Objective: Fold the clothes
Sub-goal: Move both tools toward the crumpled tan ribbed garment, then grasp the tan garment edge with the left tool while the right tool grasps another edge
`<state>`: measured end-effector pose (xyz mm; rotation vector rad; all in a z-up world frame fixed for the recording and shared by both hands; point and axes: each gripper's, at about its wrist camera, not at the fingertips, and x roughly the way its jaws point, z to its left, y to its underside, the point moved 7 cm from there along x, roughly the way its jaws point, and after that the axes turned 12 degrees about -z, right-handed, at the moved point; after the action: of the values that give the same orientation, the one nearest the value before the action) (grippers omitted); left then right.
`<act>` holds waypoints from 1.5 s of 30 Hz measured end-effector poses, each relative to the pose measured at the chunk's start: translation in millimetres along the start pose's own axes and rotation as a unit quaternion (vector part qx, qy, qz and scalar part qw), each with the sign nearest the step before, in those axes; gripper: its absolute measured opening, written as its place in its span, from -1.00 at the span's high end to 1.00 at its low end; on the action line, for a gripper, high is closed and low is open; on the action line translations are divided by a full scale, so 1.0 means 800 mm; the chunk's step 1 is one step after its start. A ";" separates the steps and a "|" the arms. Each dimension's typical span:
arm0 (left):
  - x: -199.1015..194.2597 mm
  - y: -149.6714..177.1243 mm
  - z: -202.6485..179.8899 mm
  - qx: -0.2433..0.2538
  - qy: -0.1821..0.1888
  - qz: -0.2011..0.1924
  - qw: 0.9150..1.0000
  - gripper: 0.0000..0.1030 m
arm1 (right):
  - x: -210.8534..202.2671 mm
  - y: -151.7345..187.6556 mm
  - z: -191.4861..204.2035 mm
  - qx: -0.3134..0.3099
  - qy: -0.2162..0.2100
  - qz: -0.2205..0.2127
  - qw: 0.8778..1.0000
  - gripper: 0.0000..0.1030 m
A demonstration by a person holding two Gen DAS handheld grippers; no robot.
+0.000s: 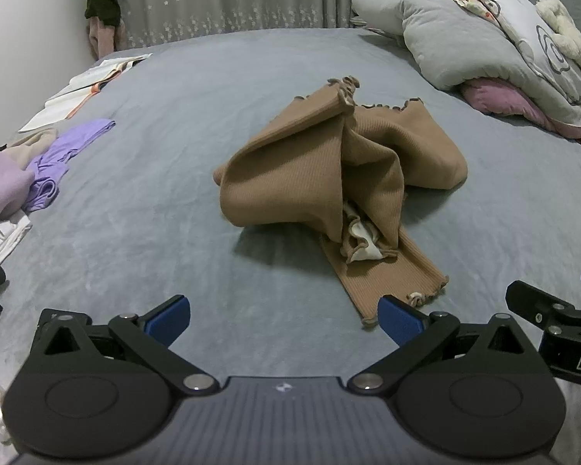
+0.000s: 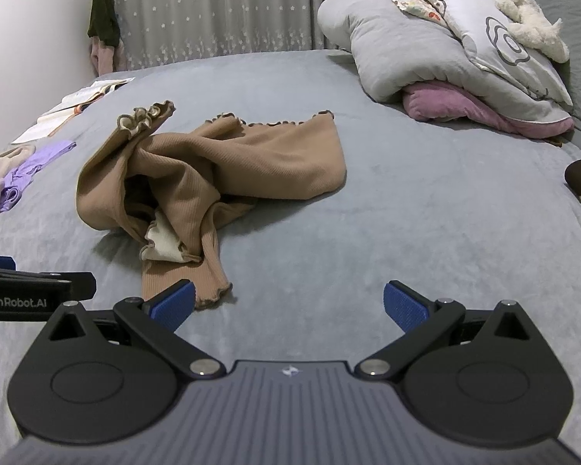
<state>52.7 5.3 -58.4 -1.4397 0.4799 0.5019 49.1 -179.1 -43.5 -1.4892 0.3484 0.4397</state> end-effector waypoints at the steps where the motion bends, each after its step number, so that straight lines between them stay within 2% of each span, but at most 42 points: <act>1: 0.004 0.001 -0.001 0.003 -0.001 0.001 1.000 -0.99 | 0.000 0.001 0.000 0.001 0.000 0.001 1.000 -1.00; 5: 0.020 0.000 -0.003 0.003 0.008 0.013 1.000 -0.99 | 0.001 0.001 0.000 0.003 -0.013 0.003 1.000 -1.00; 8: 0.028 -0.004 0.001 -0.016 0.019 -0.002 1.000 -0.99 | 0.005 0.002 -0.001 0.003 -0.023 0.010 1.000 -1.00; 12: 0.045 -0.019 0.009 -0.068 0.043 -0.033 0.996 -0.99 | 0.011 0.003 0.002 0.005 -0.037 0.020 0.999 -1.00; 16: 0.057 -0.026 0.011 -0.106 0.060 -0.027 0.992 -0.99 | 0.017 0.003 0.005 0.008 -0.051 0.030 0.998 -1.00; 20: 0.070 -0.031 0.009 -0.095 0.052 -0.029 0.994 -0.88 | 0.023 0.004 0.008 0.010 -0.065 0.041 0.997 -1.00; 23: 0.077 -0.035 0.008 -0.097 0.055 -0.033 0.993 -0.88 | 0.027 0.005 0.010 0.012 -0.075 0.049 0.996 -1.00; 25: 0.082 -0.037 0.008 -0.101 0.058 -0.036 0.993 -0.81 | 0.030 0.003 0.012 0.009 -0.078 0.051 0.996 -1.00; 27: 0.090 -0.039 0.009 -0.099 0.056 -0.034 0.993 -0.45 | 0.034 -0.004 0.010 0.007 -0.080 0.052 0.995 -1.00; 31: 0.103 -0.037 0.011 -0.106 0.053 -0.023 0.993 -0.36 | 0.045 -0.020 0.014 -0.004 -0.080 0.042 0.996 -1.00; 32: 0.106 -0.037 0.012 -0.108 0.051 -0.023 0.993 -0.20 | 0.049 -0.025 0.015 -0.008 -0.083 0.039 0.996 -1.00; 35: 0.106 -0.039 0.016 -0.110 0.049 -0.027 0.992 -0.15 | 0.062 -0.035 0.024 -0.017 -0.094 0.033 0.995 -1.00; 38: 0.106 -0.038 0.020 -0.112 0.052 -0.029 0.992 0.04 | 0.083 -0.044 0.042 -0.031 -0.104 0.033 0.994 -0.99; 40: 0.107 -0.039 0.023 -0.121 0.055 -0.026 0.991 0.10 | 0.095 -0.047 0.055 -0.041 -0.113 0.030 0.992 -0.98; 41: 0.107 -0.038 0.025 -0.122 0.053 -0.026 0.991 0.21 | 0.100 -0.048 0.059 -0.041 -0.118 0.026 0.992 -0.97; 43: 0.108 -0.039 0.032 -0.125 0.042 -0.027 0.991 0.23 | 0.112 -0.051 0.066 -0.037 -0.126 0.022 0.991 -0.93; 45: 0.109 -0.039 0.037 -0.130 0.044 -0.024 0.990 0.35 | 0.122 -0.051 0.070 -0.030 -0.136 0.024 0.990 -0.77</act>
<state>142.1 35.6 -82.8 -1.7262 0.4599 0.4761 151.8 -117.6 -51.5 -1.4583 0.1565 0.6881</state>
